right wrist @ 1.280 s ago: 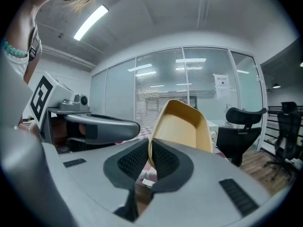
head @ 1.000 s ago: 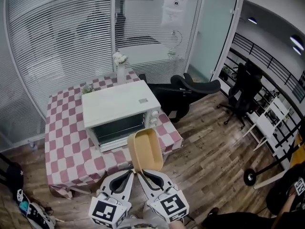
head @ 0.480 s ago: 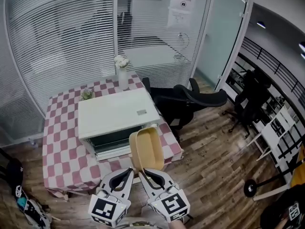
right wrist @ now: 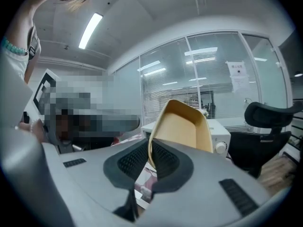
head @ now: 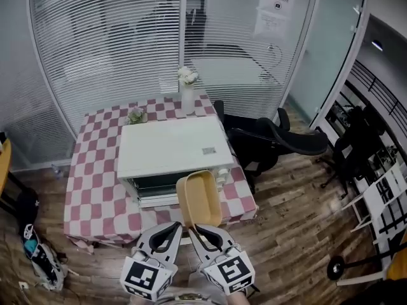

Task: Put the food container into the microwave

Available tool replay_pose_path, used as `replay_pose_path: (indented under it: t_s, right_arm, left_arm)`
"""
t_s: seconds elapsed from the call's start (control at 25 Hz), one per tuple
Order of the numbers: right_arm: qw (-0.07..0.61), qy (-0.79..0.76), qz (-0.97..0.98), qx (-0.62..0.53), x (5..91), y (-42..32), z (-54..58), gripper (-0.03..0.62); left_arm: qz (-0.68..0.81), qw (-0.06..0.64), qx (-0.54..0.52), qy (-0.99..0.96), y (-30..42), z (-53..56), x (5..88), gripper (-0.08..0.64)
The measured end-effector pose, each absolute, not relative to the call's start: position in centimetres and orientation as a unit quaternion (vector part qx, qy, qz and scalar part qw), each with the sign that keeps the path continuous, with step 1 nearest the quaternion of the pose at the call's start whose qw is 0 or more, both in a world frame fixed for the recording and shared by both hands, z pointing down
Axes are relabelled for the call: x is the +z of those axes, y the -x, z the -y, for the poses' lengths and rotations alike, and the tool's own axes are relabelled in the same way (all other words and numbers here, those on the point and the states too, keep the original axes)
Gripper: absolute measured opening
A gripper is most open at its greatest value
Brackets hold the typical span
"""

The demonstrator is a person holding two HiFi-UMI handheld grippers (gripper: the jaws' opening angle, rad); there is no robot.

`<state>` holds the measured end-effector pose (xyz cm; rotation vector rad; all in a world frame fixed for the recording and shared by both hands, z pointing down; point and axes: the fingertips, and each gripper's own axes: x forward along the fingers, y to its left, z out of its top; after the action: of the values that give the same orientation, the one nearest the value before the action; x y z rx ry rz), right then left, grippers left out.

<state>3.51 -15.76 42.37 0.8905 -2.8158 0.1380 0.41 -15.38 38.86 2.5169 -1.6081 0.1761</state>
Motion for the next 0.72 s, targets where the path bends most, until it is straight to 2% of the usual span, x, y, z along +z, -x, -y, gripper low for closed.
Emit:
replay_pose_path:
  t_s: [0.36,0.72]
  right_arm:
    - [0.131,-0.237,0.96,0.07,45.7,-0.7,16.2,0.017]
    - [0.197,-0.173,0.962,0.073,50.1,1.6,16.4,0.017]
  left_arm:
    - [0.58,0.097,0.071,-0.806,2.5,15.6,40.3,0.012]
    - [0.618,0.12,0.078,-0.773,5.0,15.8,41.9,0.012]
